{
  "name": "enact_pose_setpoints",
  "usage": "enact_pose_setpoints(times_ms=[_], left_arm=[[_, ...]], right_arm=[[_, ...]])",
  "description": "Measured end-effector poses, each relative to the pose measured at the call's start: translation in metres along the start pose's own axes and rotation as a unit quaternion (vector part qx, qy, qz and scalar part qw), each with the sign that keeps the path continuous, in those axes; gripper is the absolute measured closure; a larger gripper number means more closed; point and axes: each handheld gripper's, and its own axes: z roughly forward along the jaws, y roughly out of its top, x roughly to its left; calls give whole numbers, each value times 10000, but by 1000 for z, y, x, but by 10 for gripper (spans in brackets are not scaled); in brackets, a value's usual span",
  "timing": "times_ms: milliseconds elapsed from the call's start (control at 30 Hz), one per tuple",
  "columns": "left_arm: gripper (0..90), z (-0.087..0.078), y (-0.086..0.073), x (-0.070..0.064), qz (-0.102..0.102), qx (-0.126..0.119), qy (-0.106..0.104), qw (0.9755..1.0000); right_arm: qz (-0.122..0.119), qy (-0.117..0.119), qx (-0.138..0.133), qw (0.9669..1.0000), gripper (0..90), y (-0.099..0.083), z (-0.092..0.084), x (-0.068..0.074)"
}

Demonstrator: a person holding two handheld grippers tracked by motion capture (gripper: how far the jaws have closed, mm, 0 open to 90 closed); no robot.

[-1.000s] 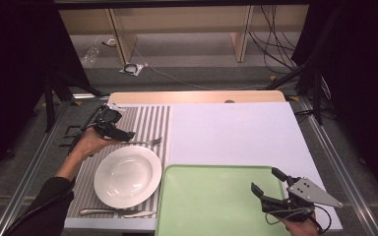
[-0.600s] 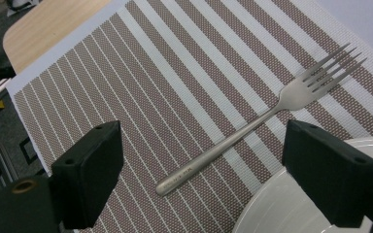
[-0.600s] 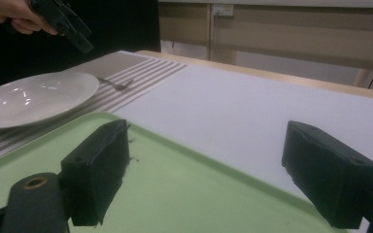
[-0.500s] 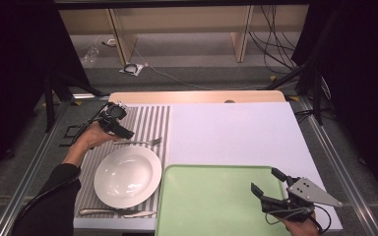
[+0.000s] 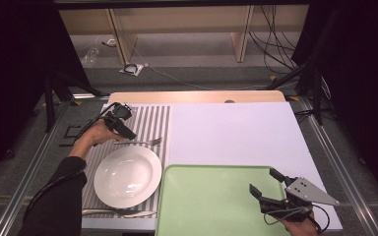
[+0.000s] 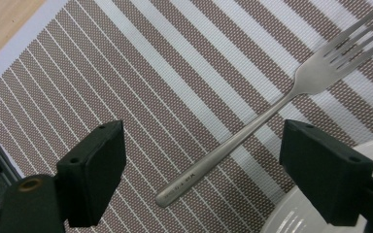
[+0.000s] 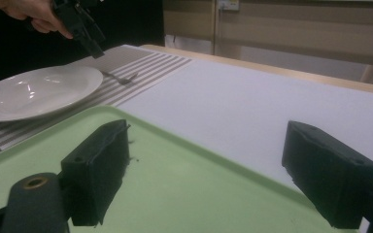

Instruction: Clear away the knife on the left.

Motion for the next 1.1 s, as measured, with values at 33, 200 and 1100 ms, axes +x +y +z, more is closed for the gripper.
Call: enact_pose_setpoints(times_ms=[33,200,1100], left_arm=[[182,2,0,0,37,21,-32,10000],[198,6,0,-1,196,18,-149,9997],[388,29,9,-5,655,679,-432,9946]], right_arm=[[-1,-2,7,10000,181,0,0,0],[12,-12,1,10000,182,0,-1,0],[-27,99,119,9999,181,-1,2,2]])
